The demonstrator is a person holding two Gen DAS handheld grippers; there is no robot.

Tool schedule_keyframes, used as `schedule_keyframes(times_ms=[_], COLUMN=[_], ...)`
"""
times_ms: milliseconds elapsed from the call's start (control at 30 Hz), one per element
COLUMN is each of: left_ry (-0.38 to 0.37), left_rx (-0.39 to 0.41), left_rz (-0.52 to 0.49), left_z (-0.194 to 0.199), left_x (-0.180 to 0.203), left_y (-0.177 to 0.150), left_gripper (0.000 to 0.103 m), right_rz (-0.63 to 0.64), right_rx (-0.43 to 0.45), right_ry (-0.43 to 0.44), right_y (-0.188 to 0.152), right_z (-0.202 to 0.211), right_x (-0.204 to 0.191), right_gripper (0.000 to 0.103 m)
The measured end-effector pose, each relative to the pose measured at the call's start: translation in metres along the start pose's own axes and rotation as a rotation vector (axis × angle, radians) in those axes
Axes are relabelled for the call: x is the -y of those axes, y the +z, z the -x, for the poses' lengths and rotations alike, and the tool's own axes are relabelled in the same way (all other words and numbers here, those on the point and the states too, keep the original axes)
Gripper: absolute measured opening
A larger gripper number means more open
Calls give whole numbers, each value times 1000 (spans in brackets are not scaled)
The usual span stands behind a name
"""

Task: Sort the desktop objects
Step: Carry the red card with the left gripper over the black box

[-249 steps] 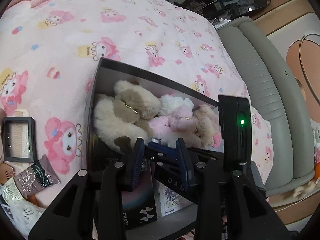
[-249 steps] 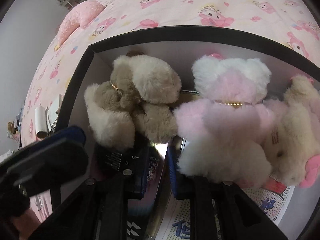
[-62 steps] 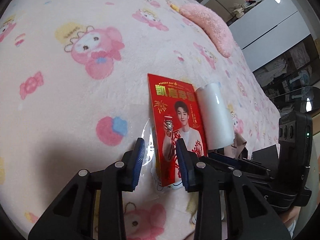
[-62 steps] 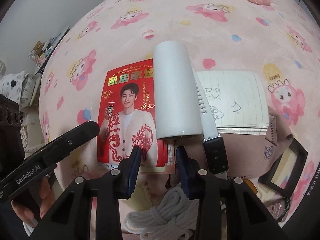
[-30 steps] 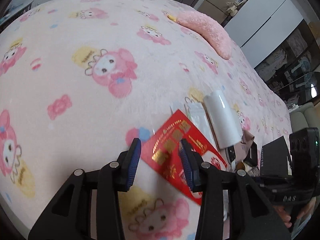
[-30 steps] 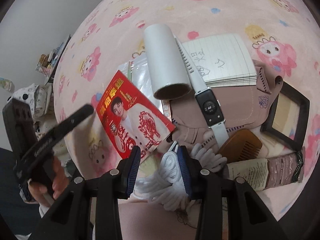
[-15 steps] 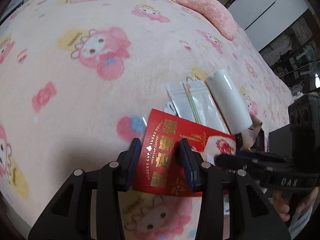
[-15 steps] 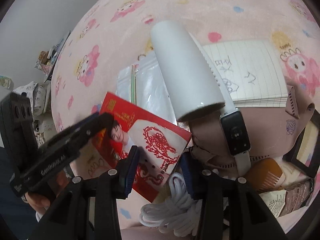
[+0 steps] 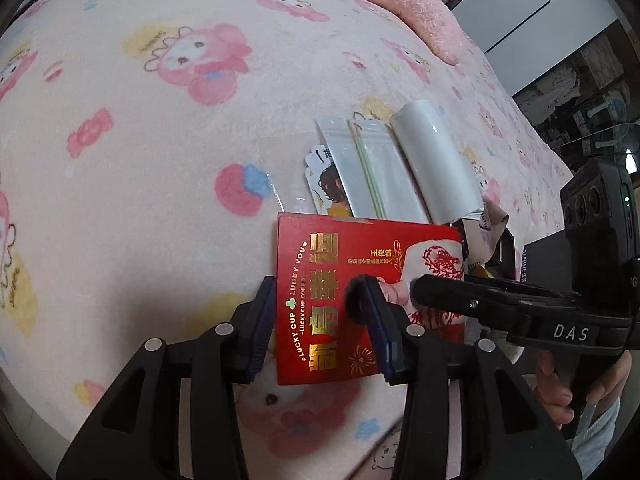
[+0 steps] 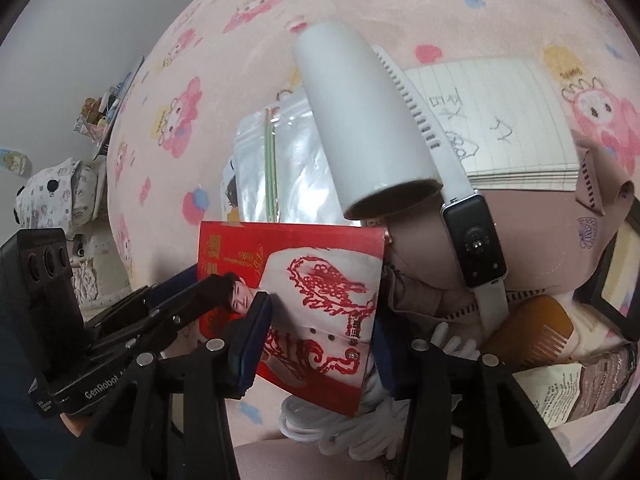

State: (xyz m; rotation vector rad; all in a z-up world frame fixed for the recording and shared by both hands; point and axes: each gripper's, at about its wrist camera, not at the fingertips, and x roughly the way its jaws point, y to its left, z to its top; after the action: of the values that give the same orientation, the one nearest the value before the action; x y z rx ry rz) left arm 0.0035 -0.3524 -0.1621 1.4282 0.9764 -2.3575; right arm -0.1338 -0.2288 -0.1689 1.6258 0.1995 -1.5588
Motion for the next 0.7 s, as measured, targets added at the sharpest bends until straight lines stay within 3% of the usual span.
schedule_keyframes(times_ms=[200,333,467,700], left_ry=[-74,-112,-174,-293], left_rx=[51,95,120,49], left_rz=[-29,-106,-204,-379], left_z=[41,69,82,67], left_x=[27,63,109,220], left_y=[-5,-7,-12,-38], left_gripper=[42,42,43,43], right_rz=[36,53,8,-93], right_rx=[120,200,281,417], right_ry=[-5,-39,-50,-111], right_y=[-10,-24,-46,-106], right_z=[45,83,124,206], right_x=[-19,-30,-17,39], right_gripper=[40,40,40,40])
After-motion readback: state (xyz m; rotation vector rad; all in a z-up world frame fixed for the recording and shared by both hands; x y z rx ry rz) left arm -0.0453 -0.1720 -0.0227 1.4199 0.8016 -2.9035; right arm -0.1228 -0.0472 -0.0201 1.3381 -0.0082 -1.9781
